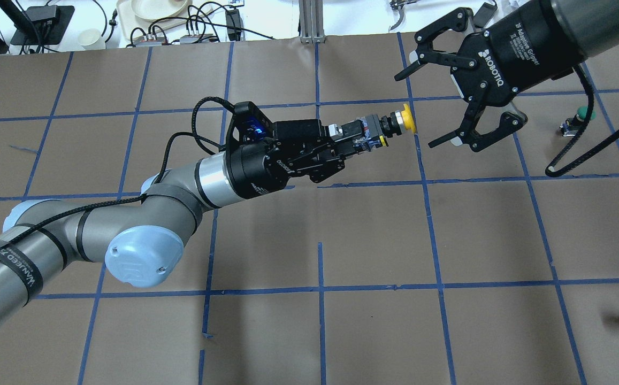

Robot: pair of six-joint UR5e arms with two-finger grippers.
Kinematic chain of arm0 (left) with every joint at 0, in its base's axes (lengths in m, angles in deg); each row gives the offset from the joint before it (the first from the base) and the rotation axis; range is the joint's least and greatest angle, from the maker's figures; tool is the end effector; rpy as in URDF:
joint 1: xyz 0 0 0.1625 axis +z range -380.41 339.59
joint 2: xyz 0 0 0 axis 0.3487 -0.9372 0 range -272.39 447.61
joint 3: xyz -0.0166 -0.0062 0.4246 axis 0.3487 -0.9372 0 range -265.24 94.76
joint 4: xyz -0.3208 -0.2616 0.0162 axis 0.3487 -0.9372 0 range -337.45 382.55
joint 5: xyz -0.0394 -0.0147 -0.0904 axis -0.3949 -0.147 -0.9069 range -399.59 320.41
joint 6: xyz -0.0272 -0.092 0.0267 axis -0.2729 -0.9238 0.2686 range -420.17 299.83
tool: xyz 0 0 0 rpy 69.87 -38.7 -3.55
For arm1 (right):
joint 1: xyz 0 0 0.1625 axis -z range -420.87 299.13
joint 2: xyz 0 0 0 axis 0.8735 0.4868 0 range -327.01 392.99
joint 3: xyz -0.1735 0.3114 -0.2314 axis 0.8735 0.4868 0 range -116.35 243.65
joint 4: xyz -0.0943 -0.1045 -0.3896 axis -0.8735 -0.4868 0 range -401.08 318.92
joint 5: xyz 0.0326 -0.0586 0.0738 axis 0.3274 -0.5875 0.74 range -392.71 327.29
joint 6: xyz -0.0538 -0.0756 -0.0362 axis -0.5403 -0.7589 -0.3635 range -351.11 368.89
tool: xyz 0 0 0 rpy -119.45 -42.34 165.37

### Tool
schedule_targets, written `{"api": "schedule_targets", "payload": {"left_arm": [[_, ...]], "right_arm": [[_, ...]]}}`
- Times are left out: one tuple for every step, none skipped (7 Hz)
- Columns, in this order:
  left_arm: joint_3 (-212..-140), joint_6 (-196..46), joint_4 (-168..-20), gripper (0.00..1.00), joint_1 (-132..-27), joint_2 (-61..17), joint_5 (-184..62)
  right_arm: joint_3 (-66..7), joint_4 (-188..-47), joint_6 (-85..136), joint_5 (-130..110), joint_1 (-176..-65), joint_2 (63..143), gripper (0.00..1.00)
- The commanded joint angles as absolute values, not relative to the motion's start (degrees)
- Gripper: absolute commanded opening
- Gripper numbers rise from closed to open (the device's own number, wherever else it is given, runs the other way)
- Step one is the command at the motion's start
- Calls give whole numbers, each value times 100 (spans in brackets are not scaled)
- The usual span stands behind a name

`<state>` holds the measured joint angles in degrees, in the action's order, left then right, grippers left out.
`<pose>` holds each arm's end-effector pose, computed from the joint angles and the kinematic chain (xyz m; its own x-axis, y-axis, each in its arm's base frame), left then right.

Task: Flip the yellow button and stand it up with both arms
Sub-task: 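Close the right gripper on the yellow cap held by the left gripper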

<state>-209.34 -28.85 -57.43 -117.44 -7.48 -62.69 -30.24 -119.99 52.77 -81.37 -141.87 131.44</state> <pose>-0.2781 -0.4169 0.3234 0.3414 0.0293 0.9395 -0.0825 0.9966 -0.0011 0.1311 -0.4451 0.5284 -0.4184 0.8184 -0.3940 0.6178 0.5744 0.5370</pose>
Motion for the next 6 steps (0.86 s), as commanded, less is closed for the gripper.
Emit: {"api": "schedule_targets", "payload": {"left_arm": [[-20934,-2888,-5743,12,-11744,-740,-6262],[-20934,-2888,-5743,12,-11744,-740,-6262],[-20934,-2888,-5743,12,-11744,-740,-6262],[-20925,-2888,-5743,13,-11744,-740,-6262],[-20934,-2888,-5743,13,-11744,-740,-6262],[-20934,-2888,-5743,13,-11744,-740,-6270]], "right_arm": [[-3065,-11887,5310,-8123,-14191,13187,94],[-3065,-11896,5353,-8123,-14191,13187,83],[-3057,-11913,5484,-8097,-14191,13187,66],[-3048,-11913,5546,-7783,-14191,13161,42],[-3048,-11931,5591,-7615,-14182,13152,25],[-3039,-11922,5591,-7613,-14182,13161,15]]}}
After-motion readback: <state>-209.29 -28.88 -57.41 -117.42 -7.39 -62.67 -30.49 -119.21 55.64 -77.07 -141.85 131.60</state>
